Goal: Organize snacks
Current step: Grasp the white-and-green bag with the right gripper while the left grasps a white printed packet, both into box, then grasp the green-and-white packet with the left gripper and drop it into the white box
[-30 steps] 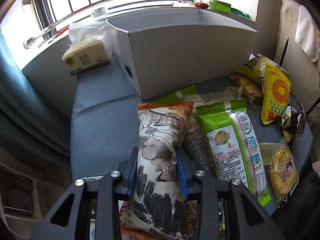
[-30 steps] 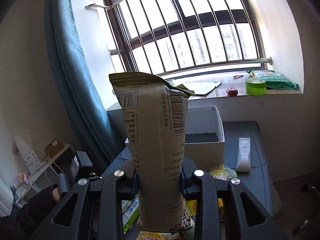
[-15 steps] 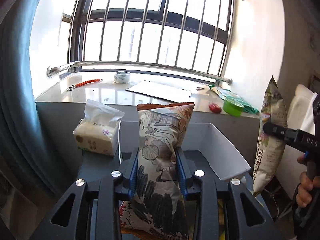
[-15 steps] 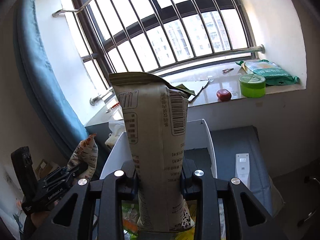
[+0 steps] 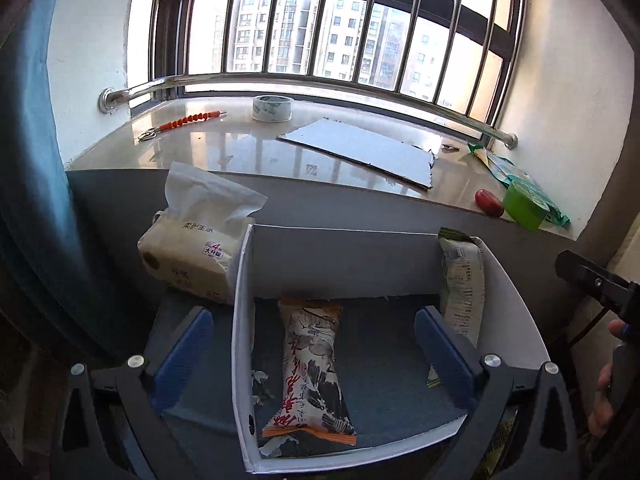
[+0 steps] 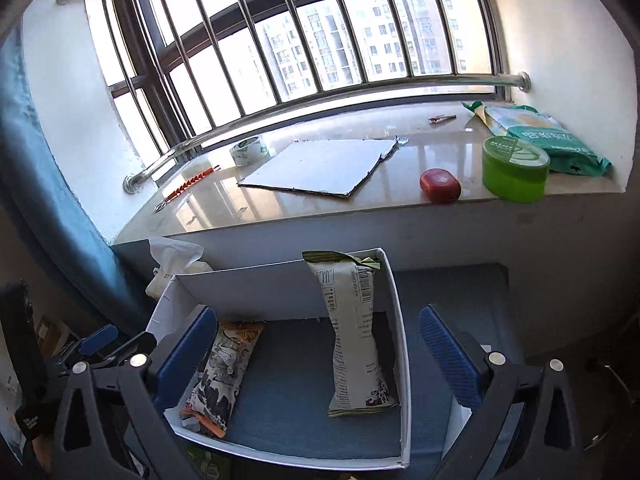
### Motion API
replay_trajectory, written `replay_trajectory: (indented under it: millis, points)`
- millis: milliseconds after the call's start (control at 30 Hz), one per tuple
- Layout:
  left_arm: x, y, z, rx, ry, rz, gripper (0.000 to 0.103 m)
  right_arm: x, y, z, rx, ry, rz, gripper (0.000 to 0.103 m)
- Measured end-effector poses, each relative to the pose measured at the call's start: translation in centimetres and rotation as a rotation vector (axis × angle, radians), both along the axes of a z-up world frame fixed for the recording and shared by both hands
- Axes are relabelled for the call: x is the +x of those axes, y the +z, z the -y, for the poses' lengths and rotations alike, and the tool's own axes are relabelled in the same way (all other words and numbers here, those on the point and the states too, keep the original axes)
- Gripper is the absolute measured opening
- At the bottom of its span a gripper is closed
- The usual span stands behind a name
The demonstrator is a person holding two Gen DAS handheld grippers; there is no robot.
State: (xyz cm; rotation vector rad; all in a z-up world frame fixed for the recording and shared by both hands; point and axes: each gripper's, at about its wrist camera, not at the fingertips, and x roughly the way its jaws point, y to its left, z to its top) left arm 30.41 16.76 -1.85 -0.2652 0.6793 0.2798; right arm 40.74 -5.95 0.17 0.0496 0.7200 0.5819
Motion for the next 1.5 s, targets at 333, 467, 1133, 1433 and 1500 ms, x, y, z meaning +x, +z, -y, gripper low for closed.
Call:
replay_trajectory:
  millis: [333, 467, 1133, 1433, 1500]
  points:
    - [-11.6, 5.4, 2.8, 0.072, -0.110, 0.264, 0.103, -9.5, 2.6, 4.3, 0.044, 0.147, 0.159, 0.103]
    - [-17.6, 4.6, 4.9, 0.107, -0.149, 0.268, 0.103, -15.9, 2.2, 7.4, 0.049, 0.157, 0.242, 0.103]
    - [-25.2, -8.4, 10.5, -0.044, -0.195, 0.027, 0.103, -27.5, -9.3, 13.0, -0.015, 0.058, 0.060, 0.103]
    - [-21.0, -11.9, 12.7, 0.033, -0.205, -0.172, 0.103, -28.3, -9.9, 12.2, -0.048, 0.081, 0.056, 0.103]
    - [-20.8, -12.1, 13.6, 0.102, -0.213, -0.188, 0.103, -28.3, -10.0, 12.0, -0.050, 0.083, 0.048, 0.103]
